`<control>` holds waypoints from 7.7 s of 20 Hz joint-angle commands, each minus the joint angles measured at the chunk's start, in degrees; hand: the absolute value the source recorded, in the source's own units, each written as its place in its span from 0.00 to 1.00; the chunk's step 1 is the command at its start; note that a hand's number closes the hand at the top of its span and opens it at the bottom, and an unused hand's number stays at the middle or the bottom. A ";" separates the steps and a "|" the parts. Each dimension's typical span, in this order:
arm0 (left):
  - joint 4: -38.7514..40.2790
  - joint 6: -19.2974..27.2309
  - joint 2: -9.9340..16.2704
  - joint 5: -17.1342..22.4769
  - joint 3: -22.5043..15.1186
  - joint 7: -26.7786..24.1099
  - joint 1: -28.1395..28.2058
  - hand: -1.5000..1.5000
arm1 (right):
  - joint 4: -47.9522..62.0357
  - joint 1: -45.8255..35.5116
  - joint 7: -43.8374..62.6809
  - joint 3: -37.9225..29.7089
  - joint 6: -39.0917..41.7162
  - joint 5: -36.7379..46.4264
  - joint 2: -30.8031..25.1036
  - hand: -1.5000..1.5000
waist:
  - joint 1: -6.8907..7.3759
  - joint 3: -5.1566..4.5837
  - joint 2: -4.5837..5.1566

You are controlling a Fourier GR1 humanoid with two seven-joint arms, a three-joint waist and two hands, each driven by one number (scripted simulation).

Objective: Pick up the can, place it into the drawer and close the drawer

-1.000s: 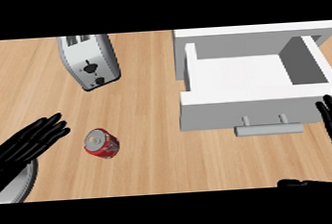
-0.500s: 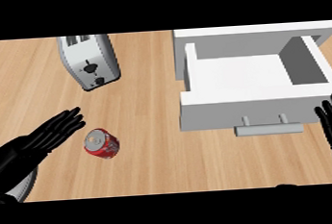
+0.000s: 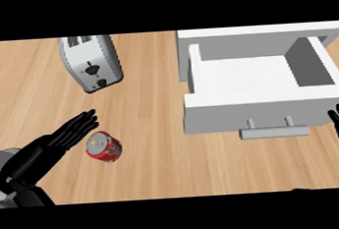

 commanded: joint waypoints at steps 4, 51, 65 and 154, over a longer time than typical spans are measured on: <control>10.74 -0.23 -0.31 -7.36 1.86 -6.35 -5.92 0.00 | 2.72 -2.92 -1.39 -1.26 0.72 0.31 0.11 0.00 | -0.03 0.01 0.04; 66.07 13.29 2.97 -30.86 -3.76 -48.72 -22.86 0.00 | -4.85 1.18 3.11 -1.42 2.99 -0.38 3.44 0.00 | -0.52 -0.03 0.11; 67.20 14.57 -0.74 -31.17 -6.31 -48.19 -23.67 0.00 | -2.89 1.15 0.81 -2.39 3.70 0.73 3.65 0.00 | -0.33 -0.01 0.11; 66.16 77.46 -14.04 2.20 -22.80 4.32 -84.24 1.00 | -7.61 -0.15 4.16 -4.37 5.14 -1.75 4.15 0.00 | -3.51 0.12 0.65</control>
